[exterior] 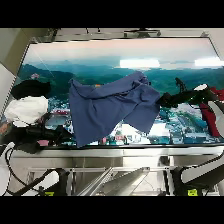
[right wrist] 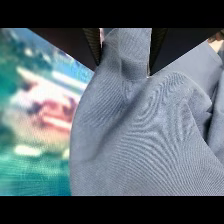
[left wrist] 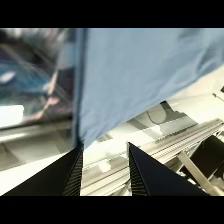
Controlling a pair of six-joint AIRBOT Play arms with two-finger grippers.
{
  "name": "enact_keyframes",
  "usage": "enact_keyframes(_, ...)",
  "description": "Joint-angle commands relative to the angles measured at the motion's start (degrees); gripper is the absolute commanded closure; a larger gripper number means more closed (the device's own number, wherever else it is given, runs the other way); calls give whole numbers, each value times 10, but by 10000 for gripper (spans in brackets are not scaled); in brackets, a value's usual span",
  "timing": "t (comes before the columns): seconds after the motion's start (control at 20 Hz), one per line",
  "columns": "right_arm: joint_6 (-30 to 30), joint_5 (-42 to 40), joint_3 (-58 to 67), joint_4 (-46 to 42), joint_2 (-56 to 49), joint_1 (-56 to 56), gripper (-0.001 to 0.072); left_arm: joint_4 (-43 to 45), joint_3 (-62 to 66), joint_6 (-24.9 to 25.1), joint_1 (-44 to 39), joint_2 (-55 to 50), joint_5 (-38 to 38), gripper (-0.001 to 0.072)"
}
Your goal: Fold the shirts.
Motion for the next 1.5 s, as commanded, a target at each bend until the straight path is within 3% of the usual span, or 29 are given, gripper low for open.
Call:
enact_keyframes(0.0,0,3,2,2,0,0,329,9,-33,-21,14,0,39,415)
enact_keyframes(0.35,-2,5,2,2,0,0,329,-29,-91,-16,-94,-1,175,415)
enact_keyframes(0.7,-2,11,2,2,0,0,329,-105,-99,-1,-144,-1,233,426)
enact_keyframes(0.75,-2,10,2,2,0,0,329,-104,-99,-1,-145,-1,239,596)
enact_keyframes(0.8,-1,9,2,2,0,0,330,-105,-98,-1,-145,-1,243,679)
enact_keyframes(0.85,-1,9,2,3,0,0,332,-109,-97,0,-145,0,245,680)
enact_keyframes(0.95,-2,9,2,6,0,0,392,-109,-95,0,-145,-1,247,680)
enact_keyframes(1.0,-2,9,2,11,0,0,481,-109,-90,0,-145,-1,247,680)
enact_keyframes(1.05,-5,9,2,21,0,0,644,-109,-81,0,-145,0,246,680)
enact_keyframes(1.1,-24,10,2,41,0,0,692,-110,-68,0,-145,0,242,681)
enact_keyframes(1.3,-65,85,19,123,50,-10,695,-129,38,13,-145,26,149,682)
enact_keyframes(1.45,-75,134,70,179,188,-37,694,-225,167,60,-132,115,77,682)
